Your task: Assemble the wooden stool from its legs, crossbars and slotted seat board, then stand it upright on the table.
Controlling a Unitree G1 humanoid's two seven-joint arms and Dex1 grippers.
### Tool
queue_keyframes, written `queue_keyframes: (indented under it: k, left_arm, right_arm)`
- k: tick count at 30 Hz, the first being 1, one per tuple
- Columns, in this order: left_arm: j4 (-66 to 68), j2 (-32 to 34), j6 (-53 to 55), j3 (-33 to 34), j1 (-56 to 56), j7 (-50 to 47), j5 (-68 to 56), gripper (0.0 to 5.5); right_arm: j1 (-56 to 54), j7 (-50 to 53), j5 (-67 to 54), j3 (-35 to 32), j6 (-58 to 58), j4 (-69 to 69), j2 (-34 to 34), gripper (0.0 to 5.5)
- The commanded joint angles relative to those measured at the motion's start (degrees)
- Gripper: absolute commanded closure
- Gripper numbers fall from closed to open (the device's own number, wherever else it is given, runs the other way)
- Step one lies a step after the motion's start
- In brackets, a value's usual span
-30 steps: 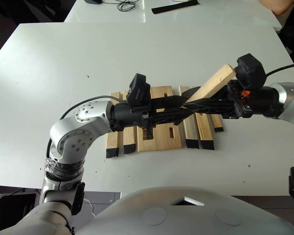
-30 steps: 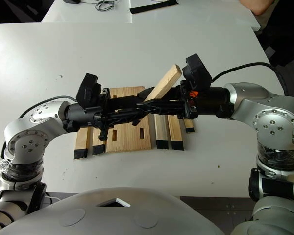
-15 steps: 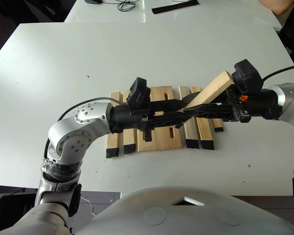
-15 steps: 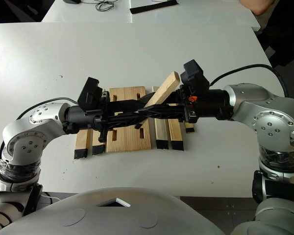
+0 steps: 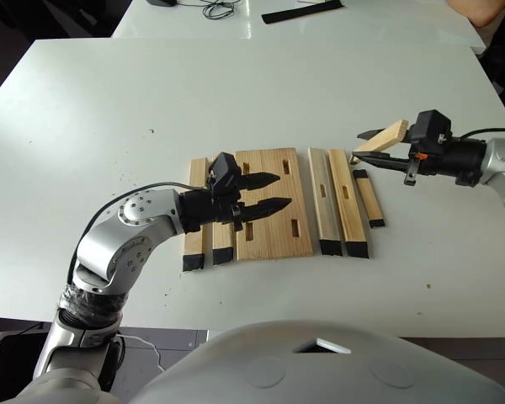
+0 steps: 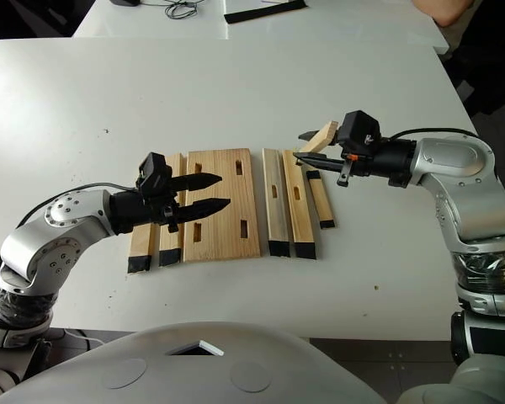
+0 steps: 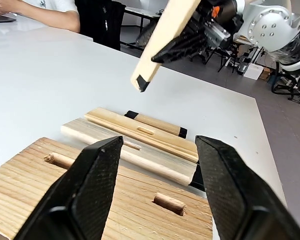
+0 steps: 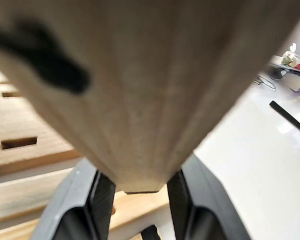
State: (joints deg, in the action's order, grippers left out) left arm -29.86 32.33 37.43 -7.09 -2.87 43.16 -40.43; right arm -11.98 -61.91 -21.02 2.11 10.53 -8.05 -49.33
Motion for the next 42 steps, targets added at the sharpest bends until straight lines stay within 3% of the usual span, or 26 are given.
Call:
queue_keyframes:
  k: [1,20,42]
  left_arm:
    - [0.48,-0.79,-0.64,-0.08,0.14,-1.05,1.55,2.8]
    - [-0.48,-1.57,1.42,0.29,0.16,-1.62,0.58,2.8]
    - [-1.04,-1.11,2.71,0.0,-0.52,-1.44,-0.33,2.8]
  right_arm:
    - [-0.27,-2.26,2.77,1.18,-7.71,6.3,2.79,4.2]
    - [4.53,-3.77,7.28,2.64,-15.97,15.11,6.39,4.2]
    - [7.74,-8.91,6.95,4.33,-12.58,13.34,3.89,4.2]
